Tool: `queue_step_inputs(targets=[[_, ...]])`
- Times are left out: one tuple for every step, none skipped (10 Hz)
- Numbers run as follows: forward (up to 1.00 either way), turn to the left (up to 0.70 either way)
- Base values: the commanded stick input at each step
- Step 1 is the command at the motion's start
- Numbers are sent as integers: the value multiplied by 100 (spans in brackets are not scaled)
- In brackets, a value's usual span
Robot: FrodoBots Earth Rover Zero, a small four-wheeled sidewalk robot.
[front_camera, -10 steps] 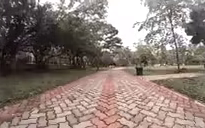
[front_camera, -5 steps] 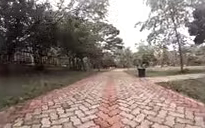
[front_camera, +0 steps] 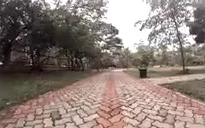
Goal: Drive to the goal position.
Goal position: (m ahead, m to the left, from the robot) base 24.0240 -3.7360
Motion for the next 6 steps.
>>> queue_step_inputs(targets=[[70, -34], [70, -34], [70, -34], [70, 1], [70, 1], [70, 1]])
